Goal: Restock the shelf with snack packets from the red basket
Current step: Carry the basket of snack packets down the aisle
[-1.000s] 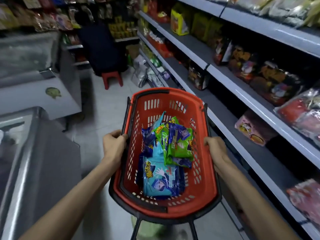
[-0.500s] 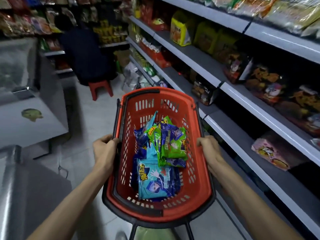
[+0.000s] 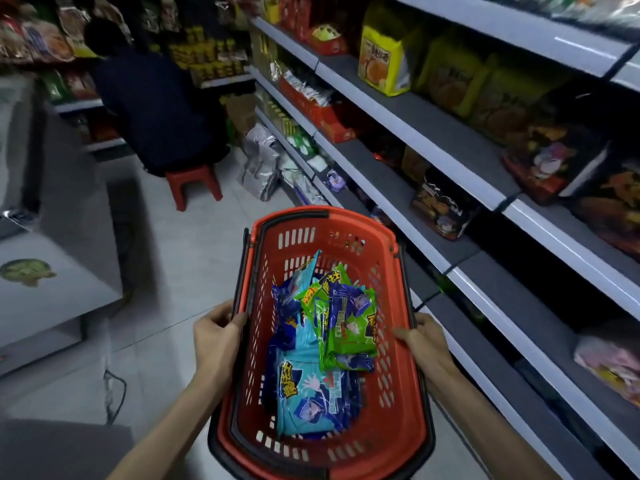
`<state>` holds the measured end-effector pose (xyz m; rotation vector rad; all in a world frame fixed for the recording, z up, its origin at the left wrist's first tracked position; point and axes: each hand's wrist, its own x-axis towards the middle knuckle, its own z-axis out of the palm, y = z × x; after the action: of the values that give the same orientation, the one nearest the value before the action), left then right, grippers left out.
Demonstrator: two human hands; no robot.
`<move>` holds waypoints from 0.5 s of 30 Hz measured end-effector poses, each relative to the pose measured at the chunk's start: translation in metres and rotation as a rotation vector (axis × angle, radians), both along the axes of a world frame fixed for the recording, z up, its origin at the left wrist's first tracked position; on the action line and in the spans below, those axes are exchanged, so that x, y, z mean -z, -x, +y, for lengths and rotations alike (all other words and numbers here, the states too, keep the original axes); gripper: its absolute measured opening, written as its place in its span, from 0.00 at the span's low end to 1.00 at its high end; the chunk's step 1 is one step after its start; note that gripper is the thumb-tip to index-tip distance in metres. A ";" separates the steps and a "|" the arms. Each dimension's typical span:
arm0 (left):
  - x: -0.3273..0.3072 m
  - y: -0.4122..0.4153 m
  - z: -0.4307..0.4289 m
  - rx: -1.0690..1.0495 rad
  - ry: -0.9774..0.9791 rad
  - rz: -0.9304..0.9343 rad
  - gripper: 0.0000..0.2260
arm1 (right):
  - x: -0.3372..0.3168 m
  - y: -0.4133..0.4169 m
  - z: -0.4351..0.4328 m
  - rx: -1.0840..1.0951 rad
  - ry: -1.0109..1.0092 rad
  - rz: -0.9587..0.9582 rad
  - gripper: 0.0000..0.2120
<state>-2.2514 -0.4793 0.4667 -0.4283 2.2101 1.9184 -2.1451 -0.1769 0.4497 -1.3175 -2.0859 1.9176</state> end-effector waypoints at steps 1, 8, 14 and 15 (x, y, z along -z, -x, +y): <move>0.006 0.006 0.005 -0.013 0.002 -0.005 0.07 | 0.008 0.010 0.005 -0.003 -0.001 -0.006 0.12; 0.123 0.073 0.057 -0.096 0.091 -0.046 0.05 | 0.133 0.116 0.064 -0.178 -0.040 -0.058 0.15; 0.268 0.121 0.071 -0.018 0.178 -0.118 0.05 | 0.286 0.157 0.083 -0.209 -0.094 -0.160 0.21; 0.294 0.129 0.073 0.015 0.194 -0.121 0.06 | 0.308 0.159 0.085 -0.212 -0.108 -0.170 0.21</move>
<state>-2.3801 -0.4061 0.1731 -0.5396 2.3201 1.6308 -2.3045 -0.0919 0.1413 -1.3291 -2.4639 1.7890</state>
